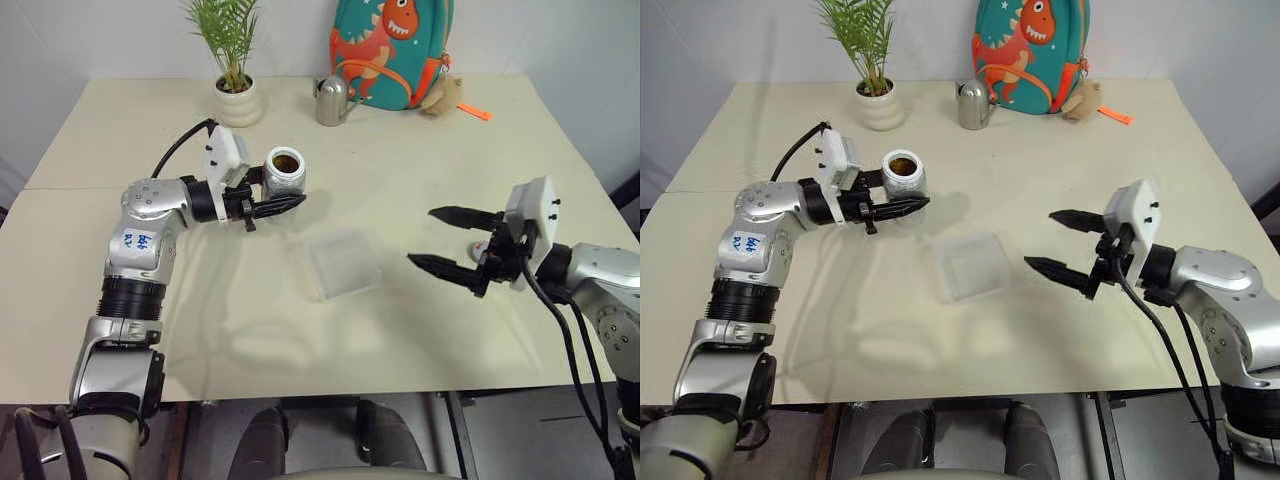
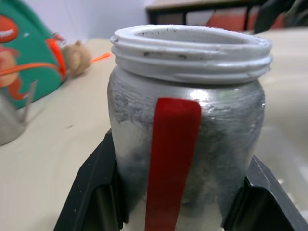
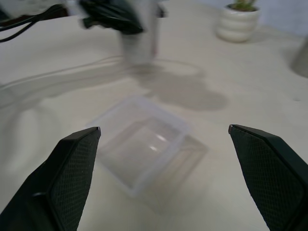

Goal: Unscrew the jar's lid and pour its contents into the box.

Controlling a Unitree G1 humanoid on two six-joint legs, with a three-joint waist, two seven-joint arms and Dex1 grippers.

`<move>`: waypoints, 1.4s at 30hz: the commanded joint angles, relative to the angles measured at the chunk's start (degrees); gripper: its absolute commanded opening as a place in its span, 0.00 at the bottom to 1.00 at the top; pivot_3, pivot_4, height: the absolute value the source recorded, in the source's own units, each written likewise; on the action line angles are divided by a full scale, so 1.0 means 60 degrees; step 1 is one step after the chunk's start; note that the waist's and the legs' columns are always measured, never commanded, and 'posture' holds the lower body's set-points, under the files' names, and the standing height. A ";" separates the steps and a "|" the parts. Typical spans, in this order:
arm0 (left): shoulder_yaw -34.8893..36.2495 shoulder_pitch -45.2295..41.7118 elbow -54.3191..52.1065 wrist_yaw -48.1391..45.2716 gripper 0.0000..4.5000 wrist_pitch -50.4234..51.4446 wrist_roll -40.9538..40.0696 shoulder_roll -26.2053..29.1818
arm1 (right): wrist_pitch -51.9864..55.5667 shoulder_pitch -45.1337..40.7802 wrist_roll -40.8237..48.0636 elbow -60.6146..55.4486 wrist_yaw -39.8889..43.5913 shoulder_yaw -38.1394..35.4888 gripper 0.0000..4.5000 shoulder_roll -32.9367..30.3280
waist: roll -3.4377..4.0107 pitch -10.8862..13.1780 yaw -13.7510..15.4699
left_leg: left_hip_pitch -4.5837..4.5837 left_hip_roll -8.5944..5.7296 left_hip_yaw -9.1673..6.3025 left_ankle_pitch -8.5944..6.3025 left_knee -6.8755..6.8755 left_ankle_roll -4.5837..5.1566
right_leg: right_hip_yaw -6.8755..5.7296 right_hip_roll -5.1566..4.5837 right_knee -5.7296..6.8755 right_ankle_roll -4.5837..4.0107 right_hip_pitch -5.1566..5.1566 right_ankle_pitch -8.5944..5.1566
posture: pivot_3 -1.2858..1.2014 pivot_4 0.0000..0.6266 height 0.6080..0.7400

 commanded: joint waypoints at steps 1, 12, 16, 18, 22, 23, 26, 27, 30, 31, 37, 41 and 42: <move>-0.0309 -0.0641 0.0460 0.0764 0.43 -0.1882 0.1206 0.0048 | -0.0022 -0.0169 0.0061 -0.0315 -0.0056 -0.0161 1.00 -0.0003 | -0.0001 0.0001 0.0043 | -0.0007 -0.0002 0.0000 0.0000 0.0000 0.0000 | 0.0001 -0.0001 -0.0003 0.0007 -0.0005 0.0004 | 0.52 0.24 1.00; -0.1243 -0.1124 0.1574 0.6399 0.43 -0.8309 0.6517 0.0349 | -0.0169 0.0129 -0.0206 -0.0328 -0.0334 -0.0177 1.00 0.0293 | -0.0002 0.0001 0.0181 | -0.0011 -0.0005 0.0015 -0.0003 0.0003 -0.0002 | 0.0004 -0.0005 -0.0019 0.0019 -0.0004 0.0012 | 0.52 0.24 1.00; -0.2084 -0.1329 0.1510 0.9615 0.43 -0.9301 0.9541 0.0630 | -0.0186 0.0111 -0.0287 -0.0339 -0.0426 -0.0115 1.00 0.0436 | -0.0002 0.0001 0.0182 | -0.0006 -0.0005 0.0021 -0.0002 0.0003 -0.0002 | 0.0009 -0.0005 -0.0018 0.0023 -0.0003 0.0017 | 0.52 0.24 1.00; -0.2745 -0.1493 0.1368 1.1281 0.43 -0.9294 1.1230 0.0849 | -0.0173 0.0102 -0.0309 -0.0369 -0.0473 -0.0081 1.00 0.0519 | -0.0003 0.0001 0.0185 | -0.0006 -0.0006 0.0023 -0.0002 0.0002 -0.0002 | 0.0009 -0.0006 -0.0013 0.0025 -0.0002 0.0019 | 0.52 0.24 1.00; -0.4006 -0.1990 0.1557 1.4059 0.43 -0.8565 1.3571 0.0952 | -0.0168 0.0077 -0.0349 -0.0433 -0.0567 0.0020 1.00 0.0697 | -0.0003 0.0001 0.0187 | -0.0007 -0.0006 0.0027 -0.0003 -0.0001 -0.0001 | 0.0012 -0.0005 -0.0014 0.0028 -0.0004 0.0020 | 0.52 0.24 1.00; -0.4334 -0.2115 0.1504 1.4848 0.43 -0.8287 1.4157 0.0980 | -0.0166 0.0067 -0.0349 -0.0445 -0.0590 0.0038 1.00 0.0744 | -0.0003 0.0001 0.0187 | -0.0009 -0.0006 0.0027 -0.0003 0.0000 -0.0001 | 0.0012 -0.0005 -0.0014 0.0029 -0.0004 0.0020 | 0.52 0.24 1.00; -0.5416 -0.2618 0.1669 1.6745 0.43 -0.7487 1.5638 0.0890 | -0.0196 0.0046 -0.0399 -0.0446 -0.0629 0.0098 1.00 0.0885 | -0.0003 0.0001 0.0187 | -0.0010 -0.0006 0.0027 -0.0003 -0.0001 0.0000 | 0.0012 -0.0005 -0.0014 0.0030 -0.0006 0.0020 | 0.52 0.24 1.00; -0.5670 -0.2694 0.1723 1.7321 0.43 -0.6991 1.6042 0.0828 | -0.0212 0.0041 -0.0424 -0.0435 -0.0637 0.0116 1.00 0.0913 | -0.0003 0.0001 0.0186 | -0.0010 -0.0007 0.0027 -0.0004 -0.0002 0.0000 | 0.0012 -0.0006 -0.0014 0.0030 -0.0006 0.0020 | 0.52 0.24 1.00; -0.6196 -0.2848 0.1839 1.8525 0.43 -0.5797 1.6863 0.0777 | -0.0232 0.0028 -0.0416 -0.0449 -0.0702 0.0143 1.00 0.0976 | -0.0003 0.0001 0.0179 | -0.0011 -0.0007 0.0027 -0.0006 -0.0005 0.0004 | 0.0013 -0.0006 -0.0014 0.0031 -0.0008 0.0020 | 0.52 0.24 1.00; -0.6386 -0.2947 0.1934 1.8734 0.43 -0.5625 1.7044 0.0799 | -0.0241 0.0026 -0.0409 -0.0455 -0.0722 0.0142 1.00 0.0999 | -0.0003 0.0001 0.0166 | -0.0011 -0.0007 0.0028 -0.0006 -0.0005 0.0004 | 0.0014 -0.0006 -0.0014 0.0031 -0.0009 0.0019 | 0.52 0.24 1.00; -0.7233 -0.3405 0.2761 1.9466 0.43 -0.4998 1.7448 0.0778 | -0.0268 0.0036 -0.0395 -0.0464 -0.0809 0.0123 1.00 0.1104 | -0.0004 0.0002 0.0175 | -0.0009 -0.0007 0.0031 -0.0005 -0.0004 0.0004 | 0.0017 -0.0005 -0.0004 0.0030 -0.0017 0.0019 | 0.52 0.24 1.00; -0.7717 -0.3618 0.3352 1.9727 0.43 -0.4231 1.7766 0.0520 | -0.0279 0.0046 -0.0383 -0.0496 -0.0869 0.0144 1.00 0.1204 | -0.0005 0.0002 0.0179 | -0.0010 -0.0008 0.0031 -0.0005 -0.0005 0.0003 | 0.0017 -0.0006 -0.0005 0.0030 -0.0017 0.0019 | 0.52 0.24 1.00; -0.7808 -0.3664 0.3419 1.9814 0.43 -0.4107 1.7791 0.0475 | -0.0277 0.0048 -0.0367 -0.0502 -0.0886 0.0141 1.00 0.1235 | -0.0005 0.0002 0.0179 | -0.0010 -0.0008 0.0031 -0.0005 -0.0005 0.0003 | 0.0017 -0.0005 -0.0006 0.0031 -0.0017 0.0019 | 0.52 0.24 1.00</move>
